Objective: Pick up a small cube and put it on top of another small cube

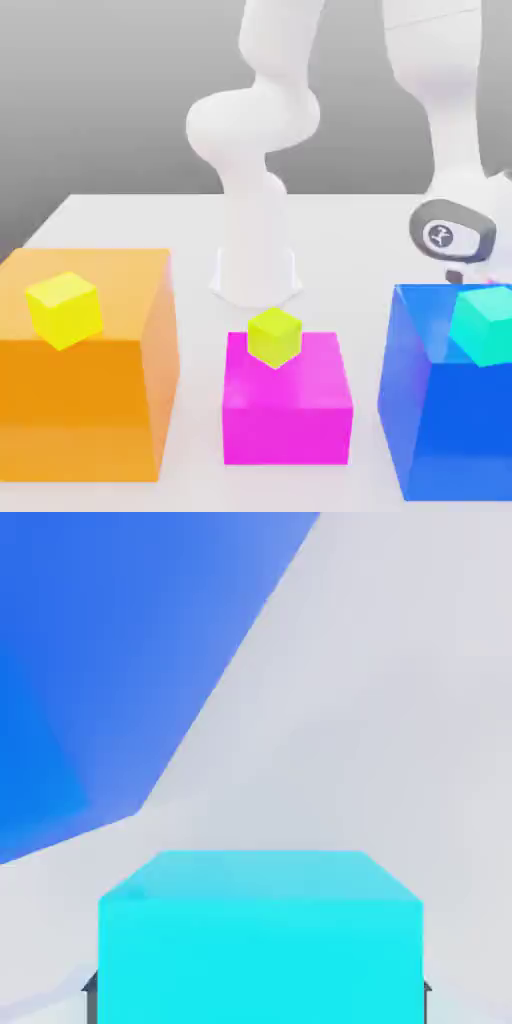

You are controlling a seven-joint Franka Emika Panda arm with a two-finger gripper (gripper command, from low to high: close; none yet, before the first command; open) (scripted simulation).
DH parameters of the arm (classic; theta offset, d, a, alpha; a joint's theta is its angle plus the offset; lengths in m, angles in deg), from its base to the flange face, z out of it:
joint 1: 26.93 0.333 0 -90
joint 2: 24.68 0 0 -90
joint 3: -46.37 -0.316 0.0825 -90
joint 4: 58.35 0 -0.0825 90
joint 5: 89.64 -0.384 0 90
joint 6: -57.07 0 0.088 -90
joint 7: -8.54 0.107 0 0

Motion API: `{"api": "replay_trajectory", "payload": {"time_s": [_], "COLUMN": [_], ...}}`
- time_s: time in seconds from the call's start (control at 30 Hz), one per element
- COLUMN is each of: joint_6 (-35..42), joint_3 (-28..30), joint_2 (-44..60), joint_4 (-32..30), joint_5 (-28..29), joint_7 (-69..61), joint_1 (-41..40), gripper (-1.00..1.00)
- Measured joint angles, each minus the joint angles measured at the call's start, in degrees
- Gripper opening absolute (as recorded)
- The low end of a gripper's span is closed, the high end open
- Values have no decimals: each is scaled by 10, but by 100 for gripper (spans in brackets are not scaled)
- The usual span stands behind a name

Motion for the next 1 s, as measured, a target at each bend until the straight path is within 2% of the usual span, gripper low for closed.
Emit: {"api": "replay_trajectory", "payload": {"time_s": [0.13,0.17,0.3,0.5,0.73,1.0], "joint_6": [43,51,92,160,244,337], "joint_3": [-23,-38,-82,-123,-140,-137], "joint_2": [-53,-58,-60,-70,-98,-145], "joint_4": [-12,-10,13,56,105,160], "joint_5": [-45,-71,-149,-227,-279,-299], "joint_7": [-32,-54,-201,-430,-670,-916], "joint_1": [-14,-18,-50,-95,-133,-168], "gripper": [-100,-100,-100,-100,-100,-100]}}
